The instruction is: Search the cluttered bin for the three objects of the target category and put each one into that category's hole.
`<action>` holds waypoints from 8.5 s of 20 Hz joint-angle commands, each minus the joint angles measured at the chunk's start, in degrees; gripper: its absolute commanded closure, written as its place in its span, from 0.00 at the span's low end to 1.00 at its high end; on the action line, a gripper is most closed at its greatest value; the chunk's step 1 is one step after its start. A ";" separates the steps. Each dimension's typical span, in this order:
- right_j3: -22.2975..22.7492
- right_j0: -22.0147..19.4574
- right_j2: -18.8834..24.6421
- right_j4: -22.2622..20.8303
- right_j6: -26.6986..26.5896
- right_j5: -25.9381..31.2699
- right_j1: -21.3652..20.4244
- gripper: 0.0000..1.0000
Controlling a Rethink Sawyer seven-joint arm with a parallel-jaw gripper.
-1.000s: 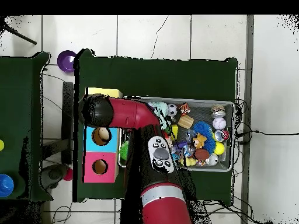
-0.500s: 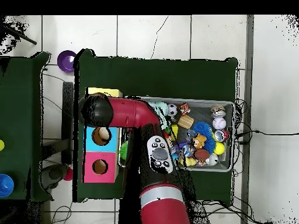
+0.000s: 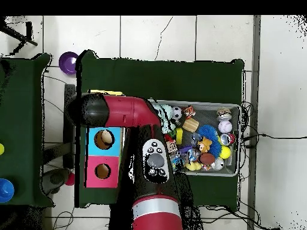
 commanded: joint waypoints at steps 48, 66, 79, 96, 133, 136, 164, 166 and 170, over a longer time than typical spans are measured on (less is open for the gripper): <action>2.45 -0.44 0.59 5.17 7.89 21.48 -2.49 1.00; 6.25 -1.48 1.96 4.35 3.16 10.90 0.23 1.00; 8.50 -2.95 5.67 8.11 4.60 8.39 0.38 1.00; 10.66 -5.53 9.47 10.06 6.15 0.14 0.77 1.00; 8.58 -5.44 7.93 7.10 3.76 7.62 2.08 1.00; 8.18 -5.39 7.65 6.59 3.29 9.01 2.07 1.00; 6.27 -5.47 6.60 2.42 1.58 3.78 5.48 1.00; 5.63 -5.15 6.04 1.57 1.95 1.57 5.53 1.00; 4.37 -4.87 5.54 0.17 2.15 -0.90 5.84 1.00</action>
